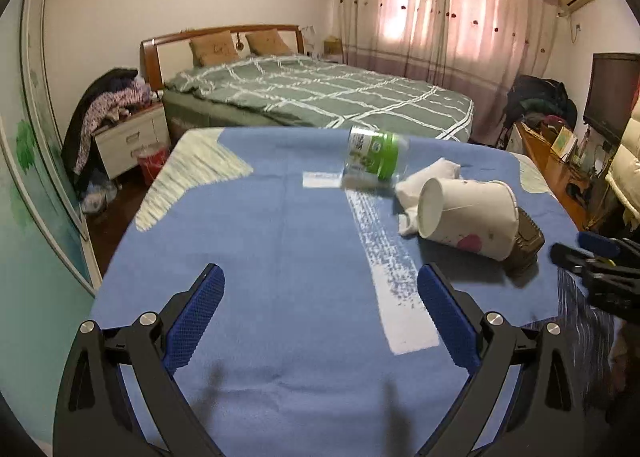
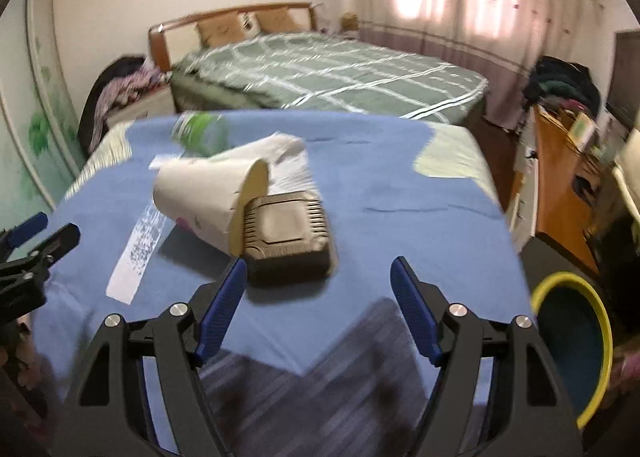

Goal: Collect trash
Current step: 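Move both grippers back over the bedspread toward the paper cup and brown box, then grasp the brown square box with the right gripper and drop it in the bin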

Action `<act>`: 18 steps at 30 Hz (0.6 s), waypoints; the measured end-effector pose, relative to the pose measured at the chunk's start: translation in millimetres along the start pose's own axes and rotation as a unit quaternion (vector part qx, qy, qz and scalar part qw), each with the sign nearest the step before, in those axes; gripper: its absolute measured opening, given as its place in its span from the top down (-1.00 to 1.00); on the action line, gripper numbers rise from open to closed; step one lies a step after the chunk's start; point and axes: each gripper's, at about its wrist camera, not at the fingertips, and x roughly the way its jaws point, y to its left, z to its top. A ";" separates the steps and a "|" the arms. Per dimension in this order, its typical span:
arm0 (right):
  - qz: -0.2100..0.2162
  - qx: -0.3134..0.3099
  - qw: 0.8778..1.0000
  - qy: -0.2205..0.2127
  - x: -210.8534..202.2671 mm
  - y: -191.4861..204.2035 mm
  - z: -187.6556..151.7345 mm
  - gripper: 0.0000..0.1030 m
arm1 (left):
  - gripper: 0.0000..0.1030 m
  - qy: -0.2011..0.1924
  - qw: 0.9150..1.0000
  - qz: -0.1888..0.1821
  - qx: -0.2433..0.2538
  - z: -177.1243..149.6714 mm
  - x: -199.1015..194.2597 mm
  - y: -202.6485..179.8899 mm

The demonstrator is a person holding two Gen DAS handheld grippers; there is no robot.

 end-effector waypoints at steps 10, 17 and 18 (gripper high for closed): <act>0.013 0.006 0.999 0.042 46.4 0.3 9.2 -0.37 | -0.86 0.013 1.000 -0.027 -0.001 -4.1 2.5 -5.1; 0.018 0.025 0.999 0.031 28.8 -9.4 6.4 -0.18 | -0.86 0.018 0.999 -0.030 0.002 -5.7 2.4 -11.0; 0.014 0.030 0.999 0.029 22.4 -13.0 6.0 -0.18 | -0.86 0.018 0.999 -0.031 0.003 -5.8 2.2 -11.6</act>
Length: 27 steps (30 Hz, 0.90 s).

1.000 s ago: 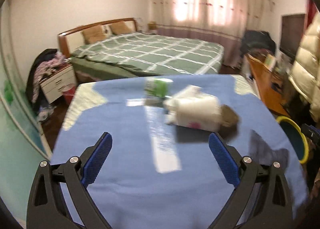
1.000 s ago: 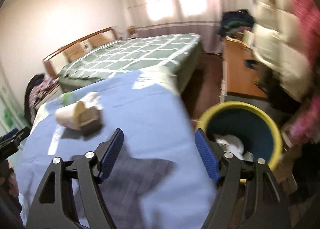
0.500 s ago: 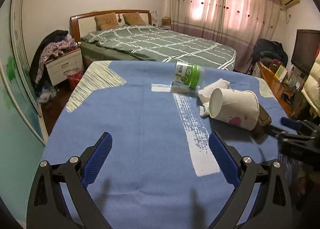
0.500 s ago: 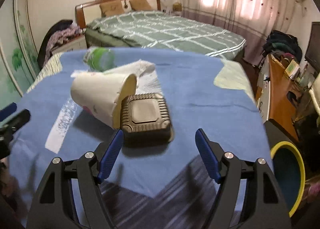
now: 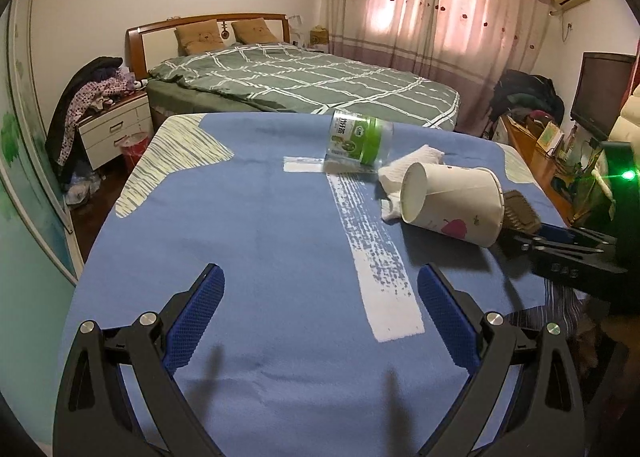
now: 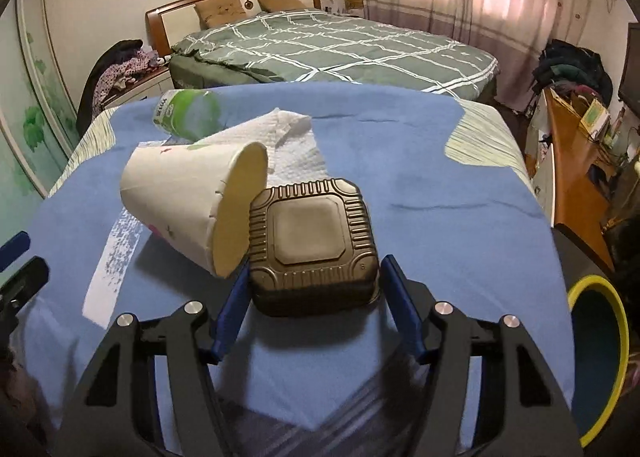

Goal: Collect trash
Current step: 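Grasp the brown square box with the right gripper and drop it in the bin, then grasp the white paper cup sideways with the left gripper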

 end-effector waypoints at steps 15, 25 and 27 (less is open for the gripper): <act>-0.205 0.244 0.944 -0.085 -94.8 -170.7 -64.9 -0.20 | -0.86 0.006 0.999 -0.022 0.026 -6.2 -3.7 -18.6; -0.250 0.334 0.907 -0.058 -86.3 -222.1 -95.9 -0.49 | -0.86 0.020 0.998 -0.040 0.050 -9.8 -0.8 -31.7; -0.248 0.332 0.908 -0.057 -84.0 -219.6 -94.6 -0.49 | -0.86 0.028 0.997 -0.046 0.052 -10.5 0.3 -33.8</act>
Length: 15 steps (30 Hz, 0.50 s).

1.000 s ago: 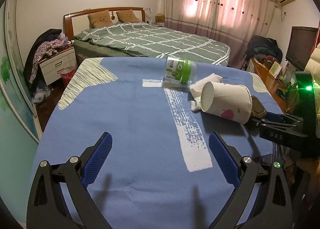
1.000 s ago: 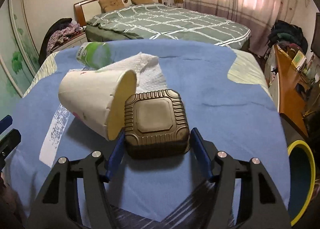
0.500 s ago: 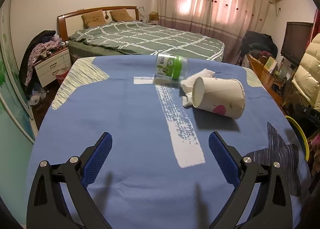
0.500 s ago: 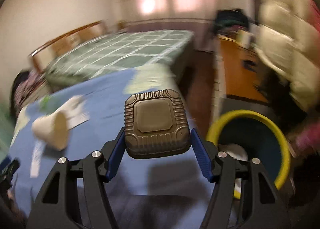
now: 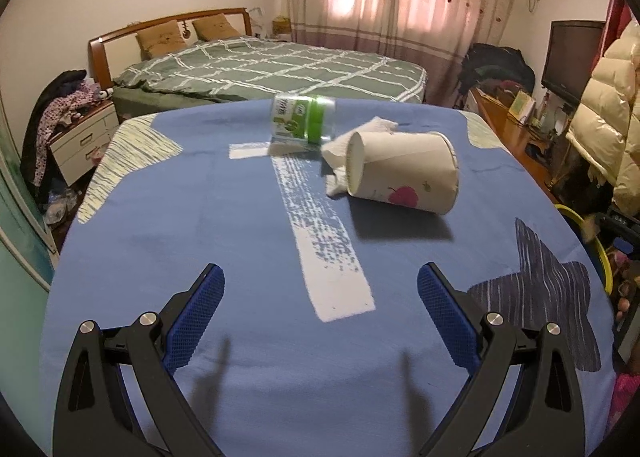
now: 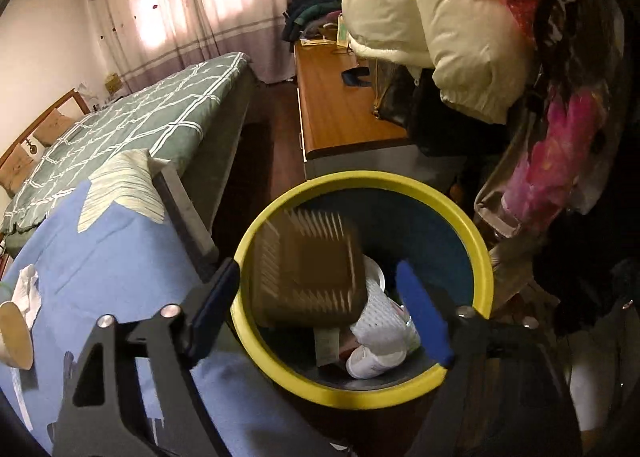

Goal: Collect trash
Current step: 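Grasp the white paper cup sideways with the left gripper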

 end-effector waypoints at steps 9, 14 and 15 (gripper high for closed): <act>0.022 -0.004 1.000 -0.001 -2.4 5.3 -1.9 -0.57 | -0.86 0.052 0.998 -0.028 0.030 22.3 15.1 -29.1; 0.034 -0.004 0.999 0.001 -4.2 6.4 -2.5 -0.57 | -0.86 0.046 0.997 -0.027 0.054 41.6 25.6 -51.8; 0.036 -0.004 0.999 0.001 -4.4 6.7 -2.6 -0.57 | -0.86 0.048 0.997 -0.028 0.055 45.6 30.2 -55.8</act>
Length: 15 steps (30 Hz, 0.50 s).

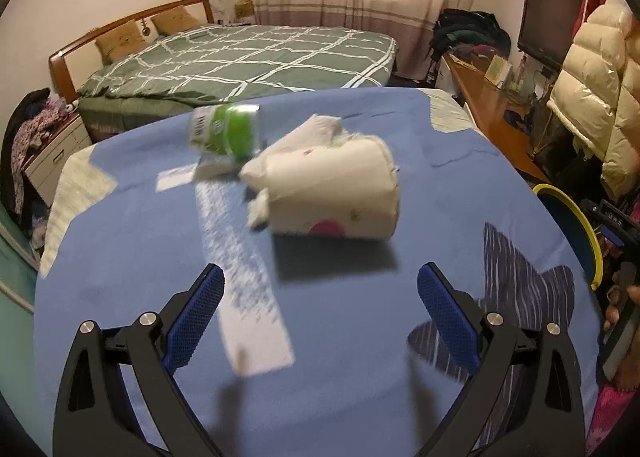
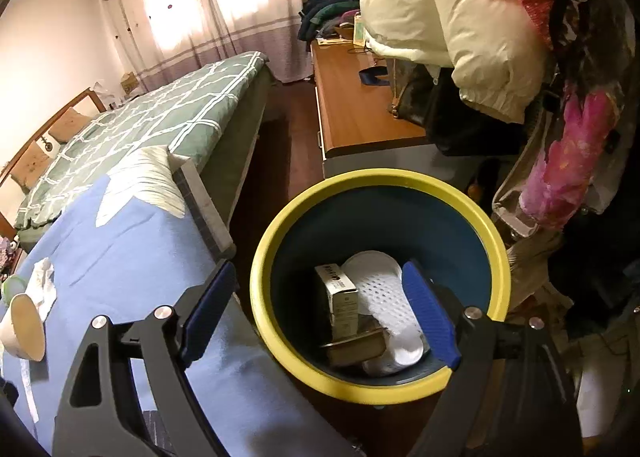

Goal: Collect trash
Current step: 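Grasp the white paper cup sideways with the left gripper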

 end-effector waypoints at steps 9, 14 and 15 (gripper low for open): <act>0.017 -0.001 1.000 0.003 -1.6 3.5 -0.5 -0.57 | -0.86 -0.004 1.000 0.015 -0.003 31.7 29.7 -14.6; 0.025 -0.002 1.000 0.005 -1.8 4.2 -0.4 -0.57 | -0.86 0.001 1.000 0.022 -0.009 43.2 43.8 -13.5; 0.026 -0.002 1.000 0.005 -1.2 4.0 0.1 -0.57 | -0.86 0.003 1.000 0.024 -0.010 44.4 46.4 -13.1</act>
